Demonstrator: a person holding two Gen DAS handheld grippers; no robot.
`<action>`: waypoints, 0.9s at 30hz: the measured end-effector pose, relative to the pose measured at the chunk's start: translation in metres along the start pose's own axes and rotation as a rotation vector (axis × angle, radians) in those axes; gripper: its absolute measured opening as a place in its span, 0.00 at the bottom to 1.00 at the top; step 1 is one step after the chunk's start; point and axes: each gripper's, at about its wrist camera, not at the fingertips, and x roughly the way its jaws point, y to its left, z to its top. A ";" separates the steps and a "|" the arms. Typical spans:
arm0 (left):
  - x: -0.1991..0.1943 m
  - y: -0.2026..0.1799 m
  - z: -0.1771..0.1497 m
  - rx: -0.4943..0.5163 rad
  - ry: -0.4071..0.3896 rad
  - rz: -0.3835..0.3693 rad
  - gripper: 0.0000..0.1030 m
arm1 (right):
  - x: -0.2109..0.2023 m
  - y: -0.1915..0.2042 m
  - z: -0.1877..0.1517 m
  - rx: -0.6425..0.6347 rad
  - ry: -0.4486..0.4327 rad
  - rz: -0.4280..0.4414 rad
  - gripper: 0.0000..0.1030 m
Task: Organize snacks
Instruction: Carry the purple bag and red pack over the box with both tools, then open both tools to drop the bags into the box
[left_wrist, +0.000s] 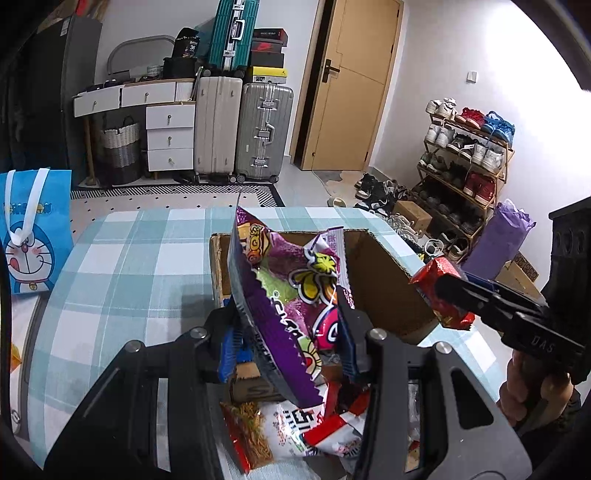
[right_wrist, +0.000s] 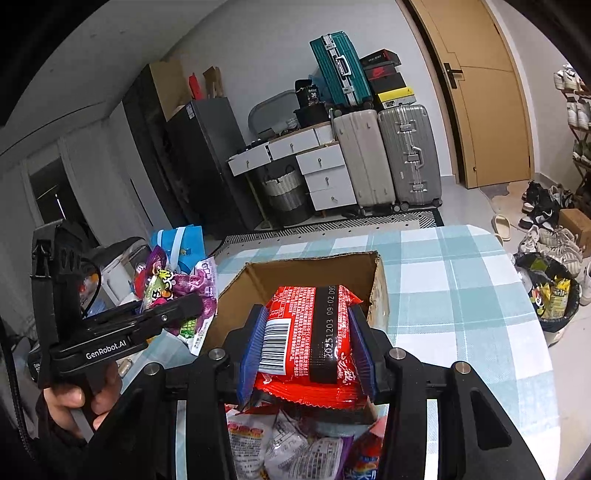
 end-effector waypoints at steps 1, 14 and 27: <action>0.000 -0.001 0.000 0.001 0.001 0.003 0.39 | 0.003 -0.001 0.001 0.002 0.001 0.000 0.43; 0.049 -0.004 -0.003 0.019 0.042 0.029 0.39 | 0.031 -0.002 0.004 0.004 0.029 0.019 0.43; 0.080 -0.008 -0.012 0.066 0.073 0.068 0.39 | 0.053 -0.004 0.002 0.014 0.065 0.023 0.43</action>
